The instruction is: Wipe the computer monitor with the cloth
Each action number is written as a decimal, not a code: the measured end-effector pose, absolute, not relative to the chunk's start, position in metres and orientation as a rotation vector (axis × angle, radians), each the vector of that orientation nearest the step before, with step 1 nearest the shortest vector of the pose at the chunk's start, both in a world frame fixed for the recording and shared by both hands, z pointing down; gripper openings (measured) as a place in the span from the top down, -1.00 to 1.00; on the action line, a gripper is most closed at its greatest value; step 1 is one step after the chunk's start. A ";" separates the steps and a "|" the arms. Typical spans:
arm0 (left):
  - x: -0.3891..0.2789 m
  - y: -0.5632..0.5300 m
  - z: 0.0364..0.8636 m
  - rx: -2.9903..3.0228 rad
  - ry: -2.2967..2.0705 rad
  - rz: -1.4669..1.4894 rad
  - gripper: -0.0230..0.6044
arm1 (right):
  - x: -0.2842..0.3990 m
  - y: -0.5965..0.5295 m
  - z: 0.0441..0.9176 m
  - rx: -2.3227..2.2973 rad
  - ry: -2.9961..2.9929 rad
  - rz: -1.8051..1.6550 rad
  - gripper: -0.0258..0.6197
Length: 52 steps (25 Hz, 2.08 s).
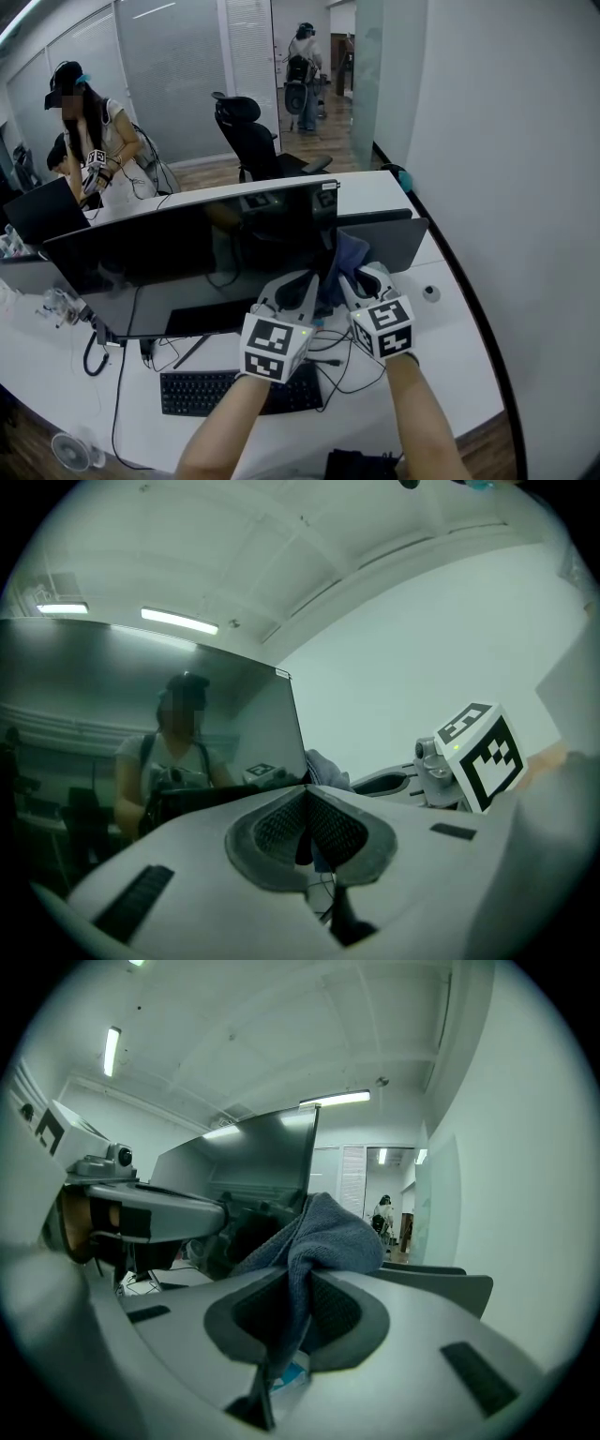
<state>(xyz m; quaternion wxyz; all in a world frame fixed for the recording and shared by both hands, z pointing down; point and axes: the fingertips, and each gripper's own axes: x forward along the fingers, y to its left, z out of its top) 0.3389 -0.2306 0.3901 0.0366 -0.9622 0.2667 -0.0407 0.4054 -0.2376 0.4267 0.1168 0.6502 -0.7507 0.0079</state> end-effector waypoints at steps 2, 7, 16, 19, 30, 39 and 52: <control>0.337 -0.232 0.394 -2.958 0.818 -0.131 0.90 | 0.405 -0.237 0.432 1.914 -2.189 0.030 0.74; 0.336 -0.233 0.403 -2.964 0.809 -0.136 0.90 | 0.405 -0.234 0.448 1.926 -2.173 0.058 0.74; 0.339 -0.230 0.418 -2.994 0.778 -0.155 0.90 | 0.403 -0.229 0.472 1.936 -2.124 0.058 0.74; 0.339 -0.229 0.422 -3.002 0.777 -0.166 0.90 | 0.403 -0.228 0.481 1.927 -2.111 0.066 0.74; 0.340 -0.227 0.433 -3.009 0.767 -0.190 0.90 | 0.399 -0.221 0.510 1.913 -2.099 0.144 0.74; 0.337 -0.226 0.444 -3.008 0.767 -0.241 0.90 | 0.398 -0.215 0.535 1.925 -2.079 0.254 0.74; 0.331 -0.228 0.467 -3.022 0.781 -0.288 0.90 | 0.395 -0.209 0.574 2.004 -2.095 0.550 0.74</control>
